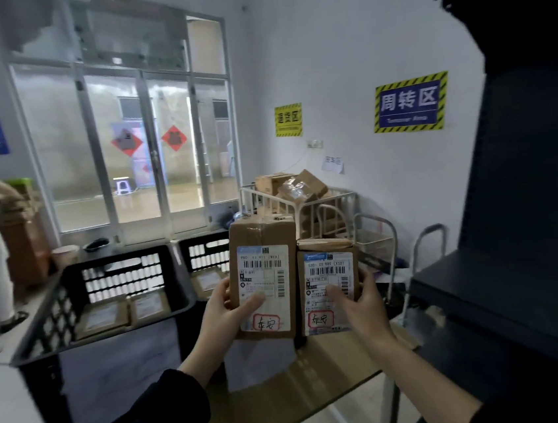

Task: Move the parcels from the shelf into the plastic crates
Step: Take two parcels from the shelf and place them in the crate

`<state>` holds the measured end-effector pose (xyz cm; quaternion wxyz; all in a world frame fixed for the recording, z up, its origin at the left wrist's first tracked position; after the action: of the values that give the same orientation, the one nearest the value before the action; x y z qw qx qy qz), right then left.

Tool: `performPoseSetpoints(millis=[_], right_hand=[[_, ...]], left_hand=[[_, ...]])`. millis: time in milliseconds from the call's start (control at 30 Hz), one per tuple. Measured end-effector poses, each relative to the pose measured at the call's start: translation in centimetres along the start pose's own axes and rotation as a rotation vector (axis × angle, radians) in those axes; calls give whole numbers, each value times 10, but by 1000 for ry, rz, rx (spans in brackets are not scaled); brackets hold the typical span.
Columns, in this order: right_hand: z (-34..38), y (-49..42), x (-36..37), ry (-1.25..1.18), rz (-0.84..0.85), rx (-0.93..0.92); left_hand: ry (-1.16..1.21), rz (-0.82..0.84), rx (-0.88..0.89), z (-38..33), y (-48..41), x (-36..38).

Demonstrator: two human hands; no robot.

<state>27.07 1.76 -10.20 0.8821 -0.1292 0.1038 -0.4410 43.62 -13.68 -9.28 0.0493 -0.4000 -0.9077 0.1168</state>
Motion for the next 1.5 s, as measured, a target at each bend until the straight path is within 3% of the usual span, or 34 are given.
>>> performPoseSetpoints(millis=[367,1100,1500], right_hand=[[5,-29,162,-79,272,12],[-45,-175,360,-114,639,106],[-92,-204,431,35,660,205]], left_hand=[[-16,-255,-45,4,10,-148],[-65,-546,-155,30,-94,-293],[-174,-598,-329,74,-140,-346]])
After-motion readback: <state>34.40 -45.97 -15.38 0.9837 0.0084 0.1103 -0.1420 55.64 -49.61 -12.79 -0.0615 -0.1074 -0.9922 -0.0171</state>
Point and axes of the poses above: each hand's wrist, its own y-axis away from the middle knuckle, its own x-axis out of the palm, z = x × y, the point moved 3 cm from there along -y, towards the middle knuckle, and after that the axes turned 6 degrees about z, right-handed, at the moved point
